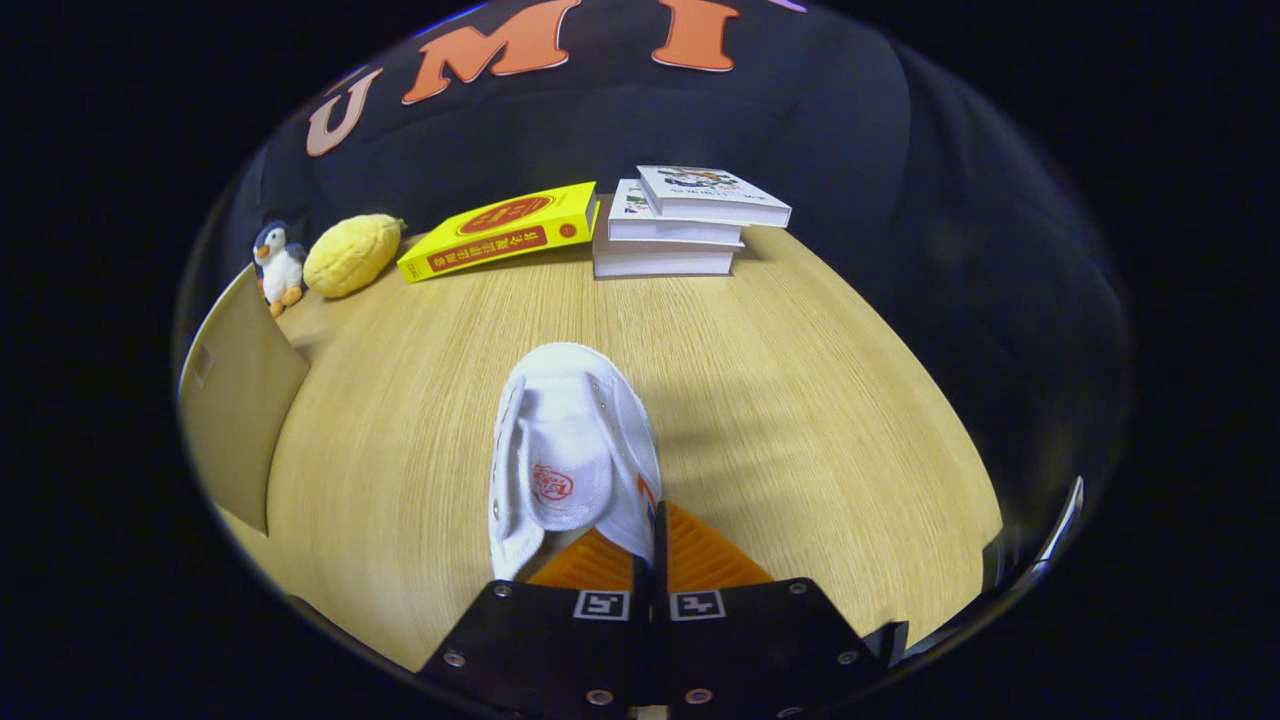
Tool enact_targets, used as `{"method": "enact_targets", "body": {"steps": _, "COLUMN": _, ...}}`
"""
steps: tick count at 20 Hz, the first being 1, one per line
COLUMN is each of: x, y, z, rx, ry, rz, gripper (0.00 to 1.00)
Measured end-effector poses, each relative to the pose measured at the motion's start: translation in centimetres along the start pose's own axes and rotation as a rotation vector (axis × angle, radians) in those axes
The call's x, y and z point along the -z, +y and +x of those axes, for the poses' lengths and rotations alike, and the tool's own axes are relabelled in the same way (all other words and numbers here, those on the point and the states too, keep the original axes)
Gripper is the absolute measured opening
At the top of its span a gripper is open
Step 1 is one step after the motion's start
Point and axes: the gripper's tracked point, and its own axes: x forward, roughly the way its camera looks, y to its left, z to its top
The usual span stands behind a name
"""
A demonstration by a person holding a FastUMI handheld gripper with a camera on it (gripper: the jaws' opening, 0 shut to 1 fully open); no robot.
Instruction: Open the storage box then place both shoes into the box .Put the left shoe in first, then the right shoe, with the right side of both shoes facing outward in a uniform manner.
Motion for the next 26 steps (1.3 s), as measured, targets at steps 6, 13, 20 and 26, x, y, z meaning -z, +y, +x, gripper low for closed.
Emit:
{"method": "enact_targets", "body": {"steps": 6, "x": -1.4, "y": 1.5, "z": -2.0, "rx": -0.062, "ry": -0.014, "rz": 0.108, "gripper": 0.0}}
{"method": "enact_targets", "body": {"steps": 13, "x": -4.7, "y": 4.9, "z": -5.9, "rx": -0.081, "ry": -0.073, "rz": 0.119, "gripper": 0.0}}
{"method": "enact_targets", "body": {"steps": 20, "x": -7.8, "y": 11.7, "z": -10.4, "rx": -0.085, "ry": -0.131, "rz": 0.157, "gripper": 0.0}}
{"method": "enact_targets", "body": {"steps": 26, "x": -9.8, "y": 20.4, "z": -14.4, "rx": -0.093, "ry": -0.174, "rz": 0.205, "gripper": 0.0}}
